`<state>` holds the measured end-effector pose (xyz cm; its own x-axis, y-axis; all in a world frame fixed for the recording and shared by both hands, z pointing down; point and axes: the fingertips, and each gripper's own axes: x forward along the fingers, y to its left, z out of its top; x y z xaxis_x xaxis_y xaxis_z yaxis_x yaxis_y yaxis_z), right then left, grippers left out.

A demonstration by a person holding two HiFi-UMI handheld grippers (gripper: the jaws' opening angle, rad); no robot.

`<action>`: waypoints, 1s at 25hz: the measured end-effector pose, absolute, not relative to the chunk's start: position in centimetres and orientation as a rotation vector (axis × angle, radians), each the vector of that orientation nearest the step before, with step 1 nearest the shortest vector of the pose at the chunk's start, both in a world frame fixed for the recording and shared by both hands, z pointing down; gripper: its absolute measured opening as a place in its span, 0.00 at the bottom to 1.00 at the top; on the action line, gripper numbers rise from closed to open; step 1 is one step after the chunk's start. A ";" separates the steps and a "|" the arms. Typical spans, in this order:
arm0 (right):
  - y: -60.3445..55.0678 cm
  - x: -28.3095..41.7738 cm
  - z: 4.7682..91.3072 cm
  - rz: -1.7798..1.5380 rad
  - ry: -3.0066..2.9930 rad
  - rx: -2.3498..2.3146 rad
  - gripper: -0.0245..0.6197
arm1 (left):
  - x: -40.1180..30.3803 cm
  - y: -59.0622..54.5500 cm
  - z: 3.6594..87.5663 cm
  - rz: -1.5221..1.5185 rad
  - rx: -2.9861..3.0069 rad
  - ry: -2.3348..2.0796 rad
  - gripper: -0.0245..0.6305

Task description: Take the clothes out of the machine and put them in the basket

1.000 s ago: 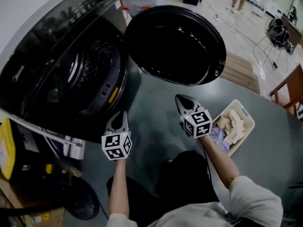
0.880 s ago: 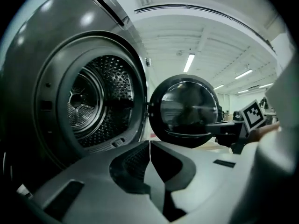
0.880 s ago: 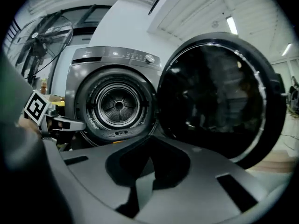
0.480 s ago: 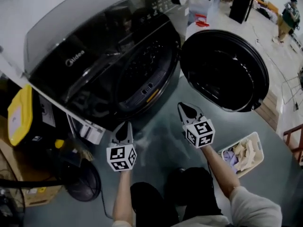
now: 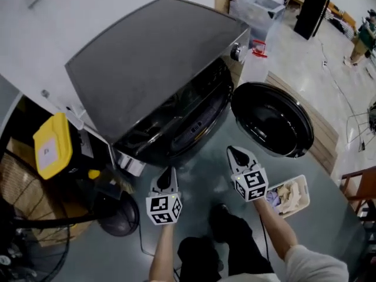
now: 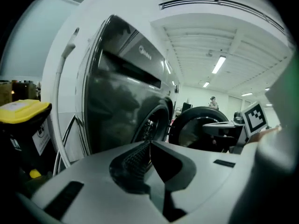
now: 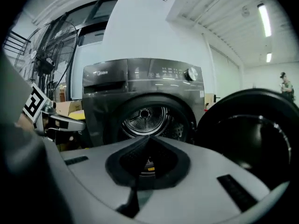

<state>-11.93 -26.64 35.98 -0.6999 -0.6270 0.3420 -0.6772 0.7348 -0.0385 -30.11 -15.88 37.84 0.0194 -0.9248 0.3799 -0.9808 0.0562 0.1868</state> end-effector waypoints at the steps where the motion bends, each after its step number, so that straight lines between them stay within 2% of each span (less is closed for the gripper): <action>1: -26.3 -11.9 34.0 0.238 -2.629 1.013 0.07 | -29.9 -15.4 35.9 0.191 1.894 -1.941 0.07; 15: -20.3 -11.5 9.0 0.199 -2.627 0.985 0.07 | -29.3 -10.9 9.2 0.160 1.907 -1.984 0.07; 25: -16.8 -11.4 -1.3 0.118 -2.673 0.997 0.07 | -29.2 -7.9 -0.2 0.121 1.933 -2.039 0.07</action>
